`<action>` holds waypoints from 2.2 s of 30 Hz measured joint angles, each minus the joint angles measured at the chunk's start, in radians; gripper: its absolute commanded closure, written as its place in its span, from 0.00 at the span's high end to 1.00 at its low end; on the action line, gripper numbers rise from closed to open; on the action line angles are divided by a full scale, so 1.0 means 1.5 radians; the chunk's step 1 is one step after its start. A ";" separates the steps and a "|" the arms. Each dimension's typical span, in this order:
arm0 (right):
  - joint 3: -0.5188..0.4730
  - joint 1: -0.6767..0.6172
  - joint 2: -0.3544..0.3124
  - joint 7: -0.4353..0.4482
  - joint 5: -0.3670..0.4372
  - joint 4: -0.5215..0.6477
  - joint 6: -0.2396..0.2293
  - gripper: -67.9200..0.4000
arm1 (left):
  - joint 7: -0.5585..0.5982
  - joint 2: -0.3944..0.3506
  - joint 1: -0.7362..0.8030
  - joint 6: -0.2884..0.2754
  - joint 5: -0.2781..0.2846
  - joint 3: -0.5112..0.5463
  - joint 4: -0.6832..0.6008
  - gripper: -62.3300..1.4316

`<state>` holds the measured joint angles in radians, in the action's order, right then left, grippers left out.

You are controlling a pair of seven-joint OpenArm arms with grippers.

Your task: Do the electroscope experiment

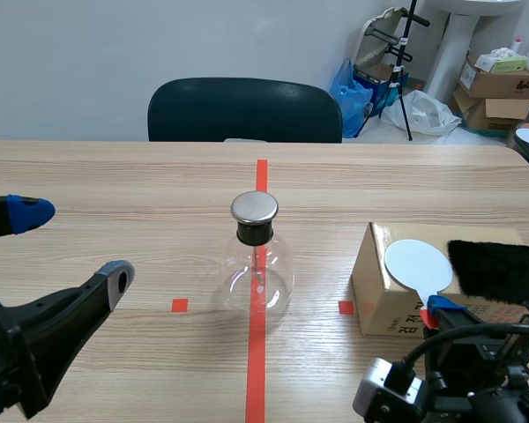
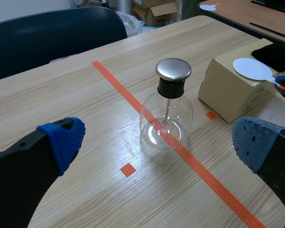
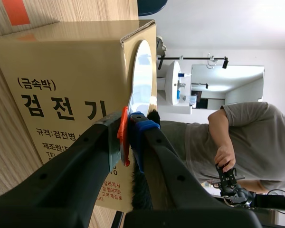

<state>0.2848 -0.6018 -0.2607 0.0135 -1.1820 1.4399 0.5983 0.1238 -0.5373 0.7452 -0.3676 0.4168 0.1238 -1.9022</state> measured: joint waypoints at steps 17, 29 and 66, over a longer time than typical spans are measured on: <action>0.000 0.000 0.000 0.000 0.000 0.000 0.000 0.02 | 0.000 0.000 0.000 0.000 0.000 0.000 0.000 1.00; 0.000 0.000 0.000 0.000 0.000 0.000 0.000 0.02 | 0.000 0.000 0.000 0.000 0.000 0.000 0.000 1.00; 0.000 0.000 0.000 -0.011 -0.029 0.000 0.002 0.02 | 0.000 0.000 0.000 0.000 0.000 0.000 0.000 1.00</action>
<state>0.2848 -0.6018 -0.2607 -0.0029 -1.2255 1.4399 0.6010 0.1238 -0.5373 0.7452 -0.3676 0.4168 0.1238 -1.9022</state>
